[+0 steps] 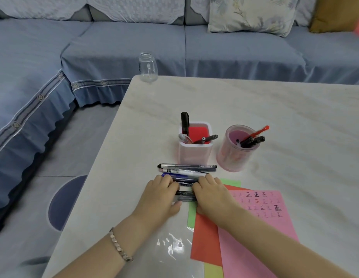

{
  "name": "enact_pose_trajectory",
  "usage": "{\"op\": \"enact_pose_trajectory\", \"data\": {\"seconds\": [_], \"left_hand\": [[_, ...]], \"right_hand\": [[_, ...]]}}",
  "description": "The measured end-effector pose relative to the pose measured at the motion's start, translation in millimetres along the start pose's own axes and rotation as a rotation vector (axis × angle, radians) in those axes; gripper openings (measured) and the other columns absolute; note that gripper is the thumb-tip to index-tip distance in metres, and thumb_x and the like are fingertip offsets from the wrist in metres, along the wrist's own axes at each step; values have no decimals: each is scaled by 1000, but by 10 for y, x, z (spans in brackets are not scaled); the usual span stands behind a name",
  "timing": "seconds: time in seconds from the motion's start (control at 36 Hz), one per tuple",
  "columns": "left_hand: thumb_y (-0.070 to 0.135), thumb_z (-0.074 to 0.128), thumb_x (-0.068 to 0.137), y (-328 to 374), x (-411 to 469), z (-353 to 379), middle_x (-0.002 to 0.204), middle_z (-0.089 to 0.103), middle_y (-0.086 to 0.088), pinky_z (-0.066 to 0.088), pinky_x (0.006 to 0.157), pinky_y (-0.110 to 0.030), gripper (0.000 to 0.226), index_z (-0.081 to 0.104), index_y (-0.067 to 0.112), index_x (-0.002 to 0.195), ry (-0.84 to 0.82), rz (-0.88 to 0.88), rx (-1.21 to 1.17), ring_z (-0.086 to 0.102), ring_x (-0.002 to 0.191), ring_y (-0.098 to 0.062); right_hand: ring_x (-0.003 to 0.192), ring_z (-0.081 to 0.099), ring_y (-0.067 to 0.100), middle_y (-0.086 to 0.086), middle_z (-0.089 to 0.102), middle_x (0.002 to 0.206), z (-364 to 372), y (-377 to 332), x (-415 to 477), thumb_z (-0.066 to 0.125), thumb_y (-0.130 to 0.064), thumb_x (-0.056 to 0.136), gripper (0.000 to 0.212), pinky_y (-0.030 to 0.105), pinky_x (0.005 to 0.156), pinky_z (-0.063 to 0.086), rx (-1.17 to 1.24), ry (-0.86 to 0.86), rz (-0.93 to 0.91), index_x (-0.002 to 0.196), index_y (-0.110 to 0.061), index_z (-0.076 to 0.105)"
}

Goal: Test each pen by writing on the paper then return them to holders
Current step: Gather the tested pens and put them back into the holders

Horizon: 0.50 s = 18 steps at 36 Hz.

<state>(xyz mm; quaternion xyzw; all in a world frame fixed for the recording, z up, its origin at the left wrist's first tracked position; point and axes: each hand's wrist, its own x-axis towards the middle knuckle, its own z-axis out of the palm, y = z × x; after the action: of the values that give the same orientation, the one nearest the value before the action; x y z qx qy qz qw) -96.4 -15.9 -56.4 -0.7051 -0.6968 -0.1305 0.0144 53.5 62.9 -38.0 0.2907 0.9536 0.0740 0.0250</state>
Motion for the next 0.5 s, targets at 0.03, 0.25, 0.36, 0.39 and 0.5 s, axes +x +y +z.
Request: {"op": "enact_pose_trajectory", "data": {"seconds": [0.03, 0.25, 0.36, 0.39, 0.5], "left_hand": [[41, 40, 63, 15, 3, -8, 68, 54, 0, 43, 46, -24, 33, 61, 15, 65, -20, 4, -2, 54, 59, -21], [1, 69, 79, 338, 133, -453, 102, 56, 7, 46, 71, -10, 51, 43, 33, 109, 293, -495, -1211, 61, 81, 2], [23, 73, 67, 509, 315, -687, 107, 68, -5, 51, 82, -26, 54, 52, 14, 116, 135, -536, -1675, 66, 97, -12], [26, 69, 71, 579, 334, -738, 102, 70, -7, 51, 83, -28, 41, 59, 11, 108, 85, -484, -1665, 66, 95, -15], [21, 45, 97, 798, 454, -842, 75, 66, -13, 50, 62, -18, 33, 54, 1, 73, 218, -514, -1496, 65, 72, -10]], "right_hand": [[52, 54, 19, 1, 55, 54, 21, 11, -10, 44, -22, 55, 13, 23, 50, 39, 5, -7, -15, 54, -20, 57], [80, 51, 28, 2, 52, 87, -338, 185, -147, 38, -17, 93, 4, 33, 63, 26, 586, -79, 92, 92, -14, 39], [58, 37, 16, -1, 42, 66, -624, 171, -205, 38, -12, 93, 14, 36, 59, 29, 899, -30, 141, 82, -20, 37], [56, 36, 11, -4, 41, 65, -667, 147, -205, 39, -12, 93, 20, 33, 58, 29, 915, -28, 129, 78, -25, 33], [75, 44, -2, -15, 47, 87, -835, 160, -269, 49, -32, 92, 19, 17, 68, 36, 918, -4, 29, 110, -28, 45]]}}
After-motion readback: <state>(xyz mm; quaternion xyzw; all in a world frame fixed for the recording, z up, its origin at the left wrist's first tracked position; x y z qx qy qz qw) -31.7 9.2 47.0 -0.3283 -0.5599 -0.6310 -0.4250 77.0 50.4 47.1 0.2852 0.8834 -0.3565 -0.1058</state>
